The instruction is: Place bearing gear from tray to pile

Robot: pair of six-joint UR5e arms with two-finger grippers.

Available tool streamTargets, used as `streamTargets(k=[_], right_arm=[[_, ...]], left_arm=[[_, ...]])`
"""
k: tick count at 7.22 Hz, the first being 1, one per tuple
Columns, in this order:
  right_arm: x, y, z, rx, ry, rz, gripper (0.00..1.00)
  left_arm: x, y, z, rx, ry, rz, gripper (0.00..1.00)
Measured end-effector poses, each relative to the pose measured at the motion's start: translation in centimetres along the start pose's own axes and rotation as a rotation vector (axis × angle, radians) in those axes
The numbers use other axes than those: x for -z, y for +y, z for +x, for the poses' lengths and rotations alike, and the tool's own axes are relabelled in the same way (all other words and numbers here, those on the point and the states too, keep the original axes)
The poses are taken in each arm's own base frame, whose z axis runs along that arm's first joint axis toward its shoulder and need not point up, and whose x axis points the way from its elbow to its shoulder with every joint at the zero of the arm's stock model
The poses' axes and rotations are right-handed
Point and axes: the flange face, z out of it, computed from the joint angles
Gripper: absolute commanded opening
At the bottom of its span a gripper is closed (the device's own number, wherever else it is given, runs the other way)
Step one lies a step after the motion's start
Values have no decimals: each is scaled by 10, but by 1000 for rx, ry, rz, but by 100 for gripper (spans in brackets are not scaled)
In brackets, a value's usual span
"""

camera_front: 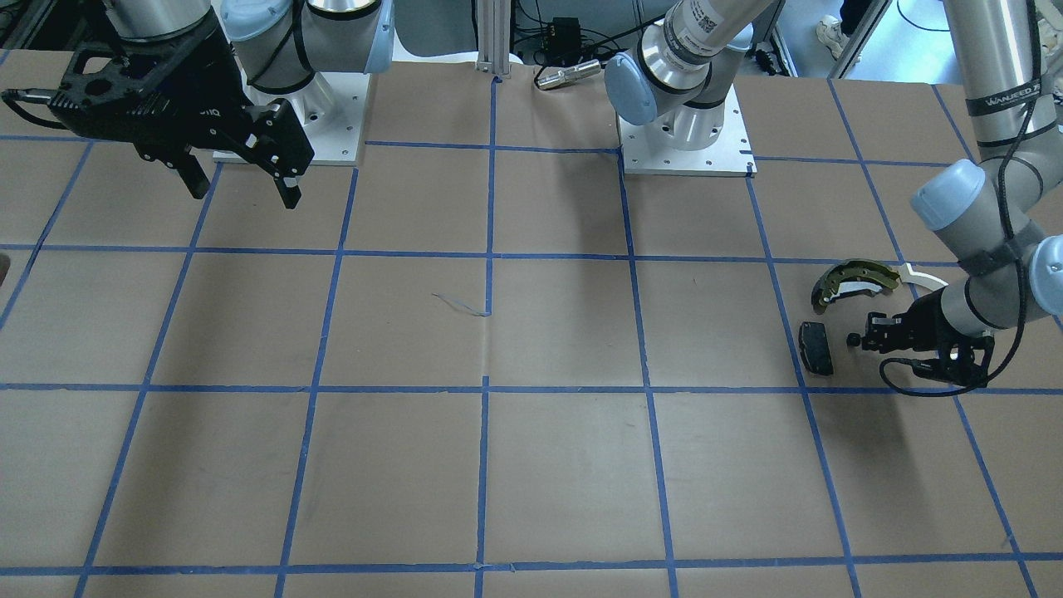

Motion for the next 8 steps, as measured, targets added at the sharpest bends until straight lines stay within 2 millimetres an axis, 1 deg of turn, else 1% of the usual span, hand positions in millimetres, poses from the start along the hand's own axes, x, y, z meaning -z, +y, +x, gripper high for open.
streamTargets(k=[1,3,4,6,7,8], right_arm=[[0,0,0,0,0,1,100],[0,0,0,-1,0,1,100],[0,0,0,-1,0,0,100],[0,0,0,-1,0,0,100],[0,0,0,-2,0,1,100],[0,0,0,-2,0,1,100]], left_arm=[[0,0,0,-16,-3,-1,45],[2,0,-1,-50,-7,-1,60],[2,0,-1,-55,-8,-1,64],[8,-1,-3,-57,-16,7,65],[19,-2,-4,-55,-32,23,65],[38,-7,-5,-44,-50,43,73]])
